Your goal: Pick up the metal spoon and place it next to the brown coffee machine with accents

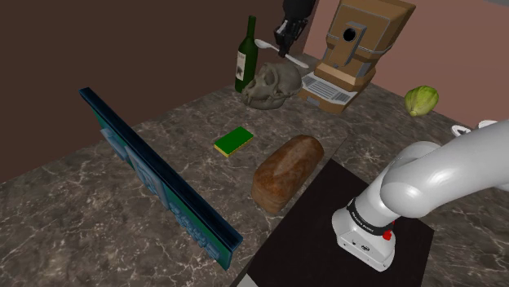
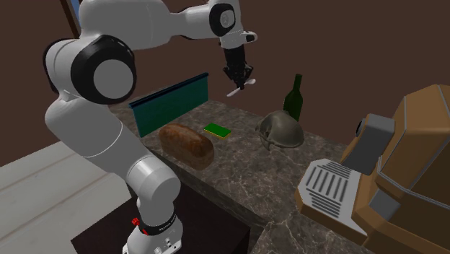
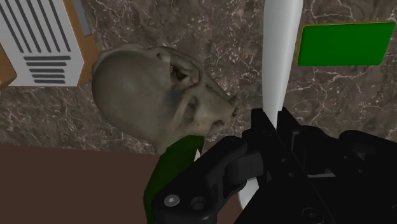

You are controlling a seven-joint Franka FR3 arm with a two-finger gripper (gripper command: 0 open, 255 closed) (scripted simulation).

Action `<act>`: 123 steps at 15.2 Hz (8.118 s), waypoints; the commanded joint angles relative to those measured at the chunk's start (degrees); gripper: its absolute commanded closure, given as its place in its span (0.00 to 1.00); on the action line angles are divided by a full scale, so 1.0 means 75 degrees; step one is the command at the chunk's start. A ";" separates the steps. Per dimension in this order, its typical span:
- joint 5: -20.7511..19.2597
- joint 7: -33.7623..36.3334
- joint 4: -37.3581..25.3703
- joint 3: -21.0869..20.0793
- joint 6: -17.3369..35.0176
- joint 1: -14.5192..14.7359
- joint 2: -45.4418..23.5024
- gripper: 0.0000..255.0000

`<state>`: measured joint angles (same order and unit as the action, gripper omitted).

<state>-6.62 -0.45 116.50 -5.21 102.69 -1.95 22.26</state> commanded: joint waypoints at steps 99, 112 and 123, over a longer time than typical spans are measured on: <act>-0.0982 -0.7994 -0.2374 0.5861 -0.1797 -0.2006 0.0618 1.00; -0.1317 -0.7781 -0.0569 0.5850 -0.0538 -0.2253 0.1206 1.00; -0.1557 -0.7683 0.0713 0.6018 0.0519 -0.2409 0.1454 1.00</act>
<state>-18.18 -58.21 120.88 39.75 105.59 -19.99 33.18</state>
